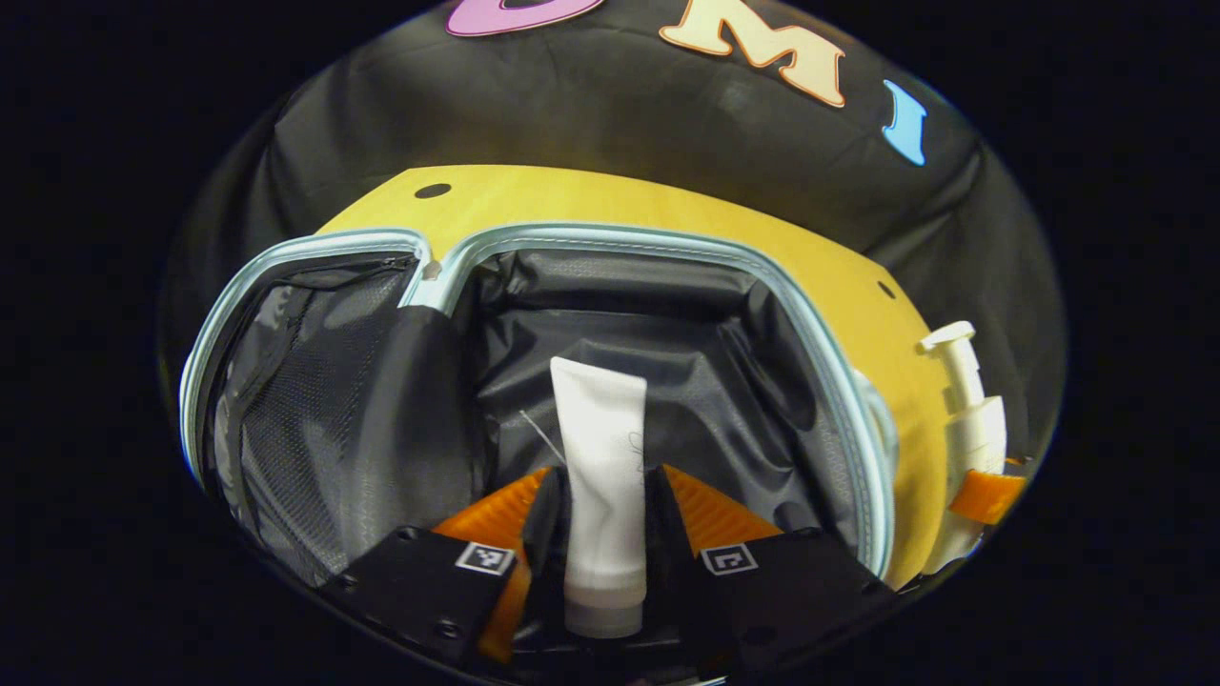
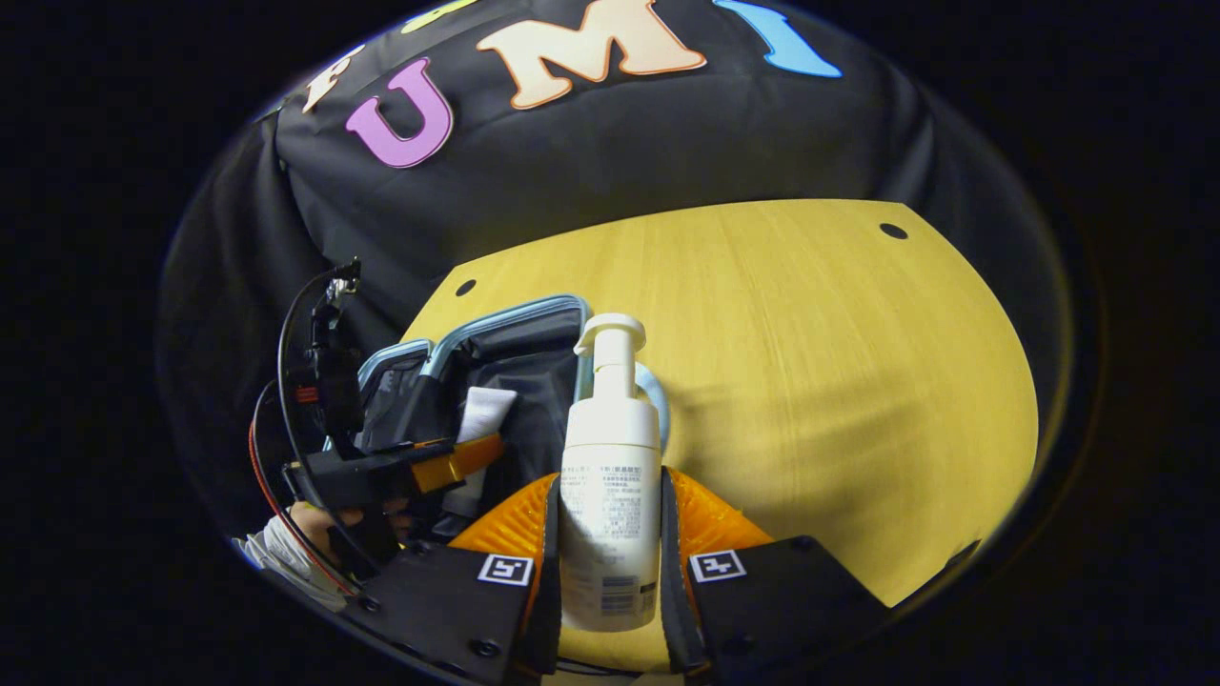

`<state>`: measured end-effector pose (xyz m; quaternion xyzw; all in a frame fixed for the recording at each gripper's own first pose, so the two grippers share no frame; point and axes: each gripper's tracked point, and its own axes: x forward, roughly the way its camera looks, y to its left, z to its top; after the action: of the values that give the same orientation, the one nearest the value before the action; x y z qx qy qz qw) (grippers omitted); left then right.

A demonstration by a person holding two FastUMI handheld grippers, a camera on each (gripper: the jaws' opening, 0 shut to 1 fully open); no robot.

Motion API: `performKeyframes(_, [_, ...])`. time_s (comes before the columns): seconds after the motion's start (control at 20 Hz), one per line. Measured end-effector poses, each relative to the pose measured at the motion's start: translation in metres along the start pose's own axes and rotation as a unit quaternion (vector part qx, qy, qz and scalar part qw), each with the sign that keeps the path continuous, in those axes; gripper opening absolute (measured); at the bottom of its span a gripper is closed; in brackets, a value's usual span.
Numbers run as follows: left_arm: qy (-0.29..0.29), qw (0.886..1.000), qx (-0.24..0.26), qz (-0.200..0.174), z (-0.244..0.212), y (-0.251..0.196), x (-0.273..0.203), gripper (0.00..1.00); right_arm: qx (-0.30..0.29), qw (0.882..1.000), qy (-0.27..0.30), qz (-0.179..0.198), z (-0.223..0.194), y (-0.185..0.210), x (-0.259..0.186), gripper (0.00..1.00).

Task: First open the suitcase, pack the skin care products into it, and then close the suitcase.

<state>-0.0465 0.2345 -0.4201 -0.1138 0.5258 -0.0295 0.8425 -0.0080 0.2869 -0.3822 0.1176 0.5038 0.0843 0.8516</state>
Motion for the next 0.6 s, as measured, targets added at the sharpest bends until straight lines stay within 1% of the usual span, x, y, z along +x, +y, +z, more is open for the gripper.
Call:
performKeyframes(0.05, [-0.011, 1.000, 0.001, -0.010, 0.007, -0.007, -0.004, 0.65, 0.001, 1.000, 0.002, 0.003, -0.001, 0.007, 0.003, 0.43])
performKeyframes(0.1, [-0.025, 1.000, 0.004, -0.019, 0.016, -0.011, -0.012, 0.63, 0.002, 1.000, 0.004, 0.006, 0.000, 0.015, 0.007, 0.45])
performKeyframes(0.2, [-0.046, 0.998, 0.013, -0.033, 0.030, -0.017, -0.027, 0.65, -0.004, 1.000, 0.008, 0.010, -0.003, 0.030, 0.017, 0.45])
performKeyframes(0.25, [-0.057, 0.998, 0.013, -0.038, 0.036, -0.014, -0.034, 0.70, -0.008, 1.000, 0.012, 0.013, -0.005, 0.038, 0.022, 0.43])
performKeyframes(0.3, [-0.066, 0.997, 0.012, -0.041, 0.043, -0.011, -0.044, 0.67, -0.011, 1.000, 0.015, 0.015, -0.008, 0.045, 0.029, 0.45])
performKeyframes(0.35, [-0.073, 0.997, 0.011, -0.039, 0.048, -0.004, -0.052, 0.72, -0.013, 1.000, 0.022, 0.016, -0.012, 0.051, 0.034, 0.45])
performKeyframes(0.4, [-0.081, 0.996, 0.006, -0.033, 0.053, 0.008, -0.059, 0.67, -0.012, 0.999, 0.028, 0.017, -0.016, 0.057, 0.042, 0.45])
performKeyframes(0.5, [-0.095, 0.995, -0.004, -0.015, 0.060, 0.038, -0.071, 0.67, -0.012, 0.999, 0.043, 0.016, -0.025, 0.067, 0.057, 0.45])
performKeyframes(0.6, [-0.105, 0.994, -0.015, 0.015, 0.062, 0.073, -0.084, 0.67, -0.016, 0.998, 0.056, 0.009, -0.031, 0.069, 0.074, 0.45])
